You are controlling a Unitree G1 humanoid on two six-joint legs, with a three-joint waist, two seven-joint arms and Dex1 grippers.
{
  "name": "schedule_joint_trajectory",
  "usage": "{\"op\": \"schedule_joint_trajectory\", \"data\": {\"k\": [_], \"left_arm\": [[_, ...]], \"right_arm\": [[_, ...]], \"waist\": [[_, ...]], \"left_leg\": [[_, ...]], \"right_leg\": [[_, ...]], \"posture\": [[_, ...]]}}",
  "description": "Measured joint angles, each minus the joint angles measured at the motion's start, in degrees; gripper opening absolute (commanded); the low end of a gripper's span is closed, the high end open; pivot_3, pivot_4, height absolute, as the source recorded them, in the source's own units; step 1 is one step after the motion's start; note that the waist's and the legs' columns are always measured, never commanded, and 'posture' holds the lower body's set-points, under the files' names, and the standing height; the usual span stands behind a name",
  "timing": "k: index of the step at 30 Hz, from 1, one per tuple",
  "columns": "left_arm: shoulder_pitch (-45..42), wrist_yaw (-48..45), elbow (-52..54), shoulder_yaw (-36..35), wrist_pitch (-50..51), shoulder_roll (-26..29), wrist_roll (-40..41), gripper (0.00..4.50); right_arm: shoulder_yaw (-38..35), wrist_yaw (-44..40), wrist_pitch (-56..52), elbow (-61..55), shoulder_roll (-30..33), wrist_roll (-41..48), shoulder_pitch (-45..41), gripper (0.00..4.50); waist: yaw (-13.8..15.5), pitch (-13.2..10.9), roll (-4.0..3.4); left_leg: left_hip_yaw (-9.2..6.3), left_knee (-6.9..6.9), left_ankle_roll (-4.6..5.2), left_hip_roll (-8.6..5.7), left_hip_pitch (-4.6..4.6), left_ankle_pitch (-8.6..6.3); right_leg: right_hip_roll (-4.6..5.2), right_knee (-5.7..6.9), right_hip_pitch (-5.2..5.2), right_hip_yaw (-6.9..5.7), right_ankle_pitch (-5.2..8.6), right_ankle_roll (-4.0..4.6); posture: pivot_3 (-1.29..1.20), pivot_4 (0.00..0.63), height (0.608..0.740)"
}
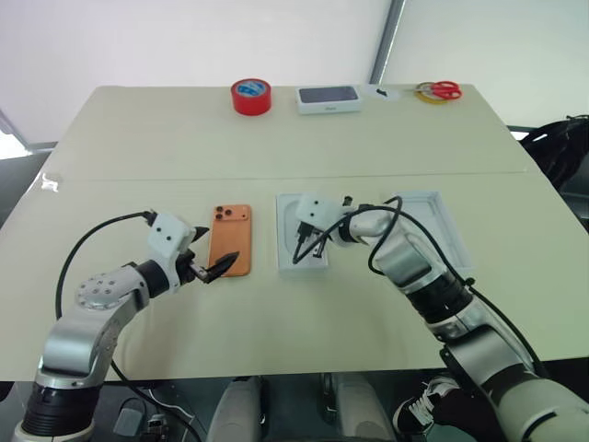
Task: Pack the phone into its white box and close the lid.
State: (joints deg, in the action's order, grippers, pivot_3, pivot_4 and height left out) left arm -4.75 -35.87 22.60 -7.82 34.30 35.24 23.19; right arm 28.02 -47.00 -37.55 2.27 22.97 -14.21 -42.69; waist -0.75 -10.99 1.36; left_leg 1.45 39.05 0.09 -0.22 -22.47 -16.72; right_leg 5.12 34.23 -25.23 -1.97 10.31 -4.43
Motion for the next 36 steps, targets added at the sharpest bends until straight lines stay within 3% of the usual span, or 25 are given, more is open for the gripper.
{"op": "schedule_joint_trajectory", "data": {"k": [11,22,31,36], "left_arm": [[-0.1,0.0,-0.1,0.0,0.0,-0.4,-0.1,4.50],[2.5,-2.5,2.0,-0.2,-0.1,0.6,1.3,4.50],[4.5,-7.6,4.7,0.3,-0.2,4.0,2.3,4.50],[4.4,-7.6,4.7,0.3,-0.6,4.1,2.2,4.50]], "right_arm": [[3.6,-13.7,3.3,-8.8,6.5,3.4,1.9,0.04],[3.6,-16.1,5.6,-8.8,7.0,3.9,2.1,0.04],[2.8,-12.8,7.8,-1.2,3.2,3.8,-1.8,0.04],[4.2,-16.4,12.1,1.3,3.3,4.2,-1.9,0.04]], "waist": [[0.0,0.0,0.01],[0.1,0.0,0.01],[0.1,0.0,0.00],[0.0,0.0,0.00]], "left_leg": [[-0.01,0.00,0.00,0.02,0.00,0.00],[-0.01,0.01,0.00,0.03,0.01,0.00],[-0.01,0.01,0.00,0.03,0.00,0.00],[-0.01,0.00,0.00,0.04,0.00,0.00]], "right_leg": [[-0.02,-0.02,0.01,-0.01,0.02,0.01],[-0.01,-0.02,0.01,-0.01,0.09,0.14],[-0.01,-0.03,0.01,-0.01,0.10,0.15],[-0.02,-0.03,0.00,-0.01,0.09,0.14]], "posture": [[0.00,0.150,0.736],[0.00,0.150,0.736],[0.00,0.150,0.736],[0.00,0.150,0.736]]}}
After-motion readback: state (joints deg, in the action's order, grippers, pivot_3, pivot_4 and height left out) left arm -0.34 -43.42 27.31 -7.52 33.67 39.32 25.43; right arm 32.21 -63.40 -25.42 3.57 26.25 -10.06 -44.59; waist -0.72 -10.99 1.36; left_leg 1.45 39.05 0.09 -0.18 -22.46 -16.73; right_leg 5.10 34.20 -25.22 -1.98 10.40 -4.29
